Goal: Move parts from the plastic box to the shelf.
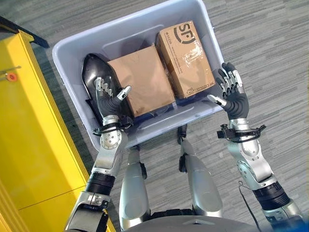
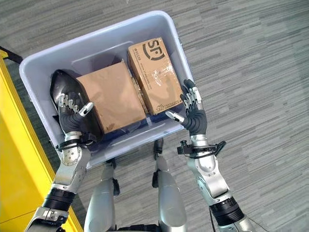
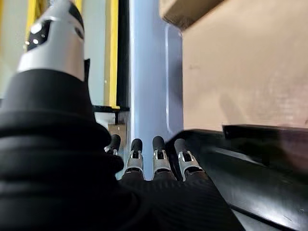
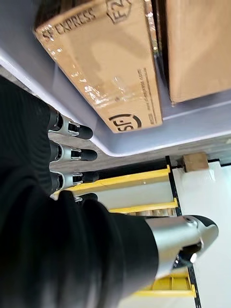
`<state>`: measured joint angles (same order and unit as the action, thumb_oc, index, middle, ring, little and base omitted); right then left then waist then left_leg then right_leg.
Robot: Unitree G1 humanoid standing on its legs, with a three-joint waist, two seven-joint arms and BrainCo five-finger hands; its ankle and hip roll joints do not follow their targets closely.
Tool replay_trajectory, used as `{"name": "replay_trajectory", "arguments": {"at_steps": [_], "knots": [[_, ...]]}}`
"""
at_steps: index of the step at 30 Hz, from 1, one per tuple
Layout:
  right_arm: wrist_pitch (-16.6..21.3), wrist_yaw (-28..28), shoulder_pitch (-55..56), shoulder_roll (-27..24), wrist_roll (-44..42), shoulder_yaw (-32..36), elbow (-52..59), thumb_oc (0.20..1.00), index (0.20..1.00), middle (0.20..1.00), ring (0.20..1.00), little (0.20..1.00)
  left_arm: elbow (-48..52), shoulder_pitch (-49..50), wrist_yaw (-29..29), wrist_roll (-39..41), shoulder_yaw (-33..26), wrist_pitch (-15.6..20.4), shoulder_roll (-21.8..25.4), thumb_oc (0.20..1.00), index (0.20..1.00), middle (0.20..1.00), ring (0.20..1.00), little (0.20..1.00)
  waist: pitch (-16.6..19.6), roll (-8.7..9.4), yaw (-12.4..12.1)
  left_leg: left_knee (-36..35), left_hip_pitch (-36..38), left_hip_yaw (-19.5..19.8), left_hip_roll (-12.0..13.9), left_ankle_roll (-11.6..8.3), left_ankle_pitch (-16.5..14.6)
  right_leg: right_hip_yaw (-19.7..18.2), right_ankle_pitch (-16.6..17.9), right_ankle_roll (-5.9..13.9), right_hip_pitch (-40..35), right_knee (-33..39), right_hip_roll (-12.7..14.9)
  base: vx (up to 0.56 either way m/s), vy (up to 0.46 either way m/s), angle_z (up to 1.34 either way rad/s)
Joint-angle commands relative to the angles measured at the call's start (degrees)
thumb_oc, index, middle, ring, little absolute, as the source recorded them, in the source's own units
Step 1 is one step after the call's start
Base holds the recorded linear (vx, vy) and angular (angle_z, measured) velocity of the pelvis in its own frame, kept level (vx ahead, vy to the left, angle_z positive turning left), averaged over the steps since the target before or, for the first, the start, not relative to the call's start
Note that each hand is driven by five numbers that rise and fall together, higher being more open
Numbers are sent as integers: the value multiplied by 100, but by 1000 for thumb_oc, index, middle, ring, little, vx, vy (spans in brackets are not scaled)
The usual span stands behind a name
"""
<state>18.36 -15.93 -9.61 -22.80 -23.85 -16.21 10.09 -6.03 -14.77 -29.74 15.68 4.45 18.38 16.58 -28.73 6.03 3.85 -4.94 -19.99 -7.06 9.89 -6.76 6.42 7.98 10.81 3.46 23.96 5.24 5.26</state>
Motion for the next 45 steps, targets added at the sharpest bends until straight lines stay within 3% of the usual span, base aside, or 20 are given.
{"name": "replay_trajectory", "arguments": {"at_steps": [1, 7, 12, 17, 20, 22, 25, 26, 30, 31, 38, 45], "knots": [[548, -62, -210, 83, 56, 261, 337, 1000, 1000, 1000, 1000, 1000, 105, -53, -616, -876, -117, 270, 326, 1000, 1000, 1000, 1000, 1000, 237, 99, 11, -6, -81, -133, 260, -186, 157, 75, 121, 745, 361, -556, 796, -17, -19, 7], [633, -58, -282, 79, -50, 162, 379, 1000, 1000, 1000, 1000, 1000, 411, -249, -1121, -1556, -206, 182, 444, 1000, 1000, 1000, 1000, 1000, 108, 194, -5, -6, -236, -73, 275, -230, 195, 160, 159, 757, 373, -462, 800, -16, -20, 8], [657, -12, -372, 118, -183, 9, 391, 1000, 1000, 1000, 1000, 1000, -95, -564, -1320, -1945, 13, -61, 534, 1000, 1000, 1000, 1000, 1000, 1, 270, 21, -6, -335, -54, 291, -262, 223, 184, 178, 752, 417, -419, 791, -12, -9, 4], [678, -83, -409, 135, -220, -159, 396, 1000, 1000, 1000, 1000, 1000, -1449, -1095, -1467, -1603, 305, -303, 370, 1000, 1000, 1000, 1000, 1000, -106, 410, 149, -6, -485, -85, 317, -286, 241, 161, 211, 754, 561, -375, 759, 0, 0, 0], [722, -76, -356, 95, -278, -252, 453, 1000, 1000, 1000, 1000, 1000, -2760, -1685, -1383, -1271, 530, -478, 284, 1000, 1000, 1000, 1000, 1000, -106, 510, 288, -6, -599, -115, 343, -297, 270, 134, 244, 751, 702, -351, 738, 0, 0, 0], [753, -44, -279, 25, -389, -341, 567, 1000, 1000, 1000, 1000, 1000, -3658, -2072, -1127, -674, 607, -492, 224, 1000, 1000, 1000, 1000, 1000, -106, 557, 409, -6, -673, -125, 362, -309, 296, 114, 257, 747, 790, -351, 727, -10, -3, -6], [791, 16, -193, -35, -461, -438, 686, 1000, 1000, 1000, 1000, 1000, -4235, -2413, -1055, -609, 695, -587, 305, 1000, 1000, 1000, 1000, 1000, -106, 591, 494, -6, -723, -131, 364, -319, 302, 94, 264, 745, 846, -339, 715, -4, 1, -1], [788, 79, -166, -108, -500, -540, 735, 1000, 1000, 1000, 1000, 1000, -4859, -2735, -892, -226, 664, -620, 227, 1000, 1000, 1000, 1000, 1000, -106, 612, 570, -6, -757, -140, 370, -332, 307, 69, 275, 740, 891, -331, 696, 0, 0, 0], [771, 133, -101, -198, -594, -632, 827, 1000, 1000, 1000, 1000, 1000, -5804, -3181, -549, 141, 645, -829, 271, 1000, 1000, 1000, 1000, 1000, -106, 653, 695, -6, -753, -181, 382, -349, 304, 34, 315, 744, 935, -304, 669, 0, 0, 0], [749, 159, -88, -223, -645, -646, 851, 1000, 1000, 1000, 1000, 1000, -5962, -3295, -423, 556, 526, -854, 158, 1000, 1000, 1000, 1000, 1000, -106, 658, 731, -6, -727, -199, 389, -346, 289, 2, 332, 751, 920, -286, 654, -6, 6, -3], [692, 143, -117, -173, -558, -516, 810, 1000, 1000, 1000, 1000, 1000, -4961, -3024, -122, -995, 1922, -984, -426, 1000, 1000, 1000, 1000, 1000, -106, 443, 720, -6, -564, -191, 322, -329, 271, 13, 335, 756, 722, -236, 698, -9, 1, 1], [620, 187, -147, -141, -511, -446, 678, 1000, 1000, 1000, 1000, 1000, -4766, -2655, 197, -1730, 2430, -1078, -539, 1000, 1000, 1000, 1000, 1000, -105, 299, 615, -6, -422, -184, 268, -309, 245, 20, 323, 756, 556, -219, 730, -4, 4, 2]]}}
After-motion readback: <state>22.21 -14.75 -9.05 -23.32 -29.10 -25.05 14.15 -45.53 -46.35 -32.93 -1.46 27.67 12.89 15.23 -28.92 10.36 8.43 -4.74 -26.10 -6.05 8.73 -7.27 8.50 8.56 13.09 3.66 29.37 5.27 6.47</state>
